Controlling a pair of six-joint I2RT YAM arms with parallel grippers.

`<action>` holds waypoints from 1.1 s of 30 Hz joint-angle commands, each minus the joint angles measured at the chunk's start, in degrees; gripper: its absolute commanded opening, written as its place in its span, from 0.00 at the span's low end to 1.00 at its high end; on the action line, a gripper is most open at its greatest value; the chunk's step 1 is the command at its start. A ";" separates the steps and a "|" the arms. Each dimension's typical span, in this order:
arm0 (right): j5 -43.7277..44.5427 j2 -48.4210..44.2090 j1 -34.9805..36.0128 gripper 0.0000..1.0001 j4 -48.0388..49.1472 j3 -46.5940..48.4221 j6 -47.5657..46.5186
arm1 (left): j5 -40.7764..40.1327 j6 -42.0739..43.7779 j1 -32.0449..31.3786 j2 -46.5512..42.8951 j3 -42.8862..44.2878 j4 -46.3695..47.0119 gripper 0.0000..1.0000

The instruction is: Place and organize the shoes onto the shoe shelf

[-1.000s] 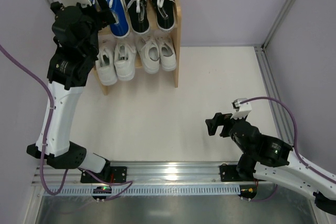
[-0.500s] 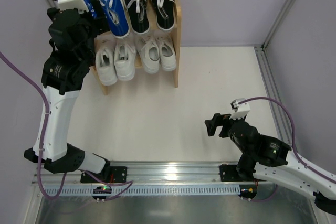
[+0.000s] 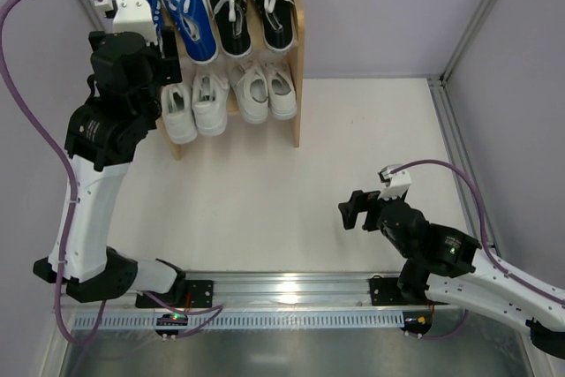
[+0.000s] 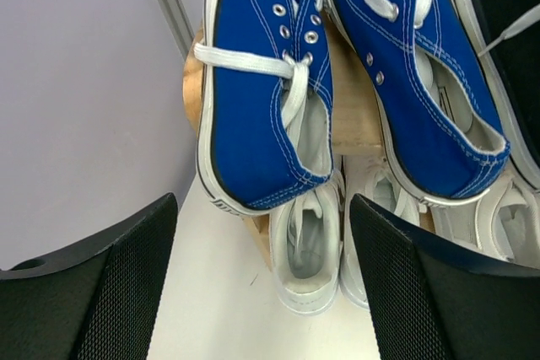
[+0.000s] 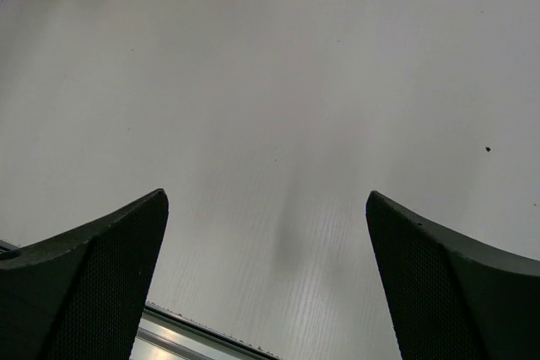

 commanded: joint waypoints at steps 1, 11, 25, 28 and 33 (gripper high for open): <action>-0.75 0.72 -0.12 1.00 2.40 0.81 -1.09 | -1.78 4.65 -1.57 -0.54 -1.76 -1.26 0.81; -0.32 -1.13 -0.12 1.00 1.17 0.55 -0.75 | -9.52 10.72 -3.16 2.80 -4.05 4.36 0.77; -0.05 -3.41 -0.12 1.00 0.11 0.20 -0.74 | -10.05 16.09 -0.79 5.26 -6.86 14.64 0.35; 0.21 -4.12 -0.12 1.00 -0.24 0.11 -0.66 | -9.35 15.21 0.00 5.00 -8.09 14.82 0.20; 0.21 -4.29 -0.12 1.00 -0.41 0.11 -0.75 | -3.24 11.18 1.67 2.73 -9.76 14.56 0.00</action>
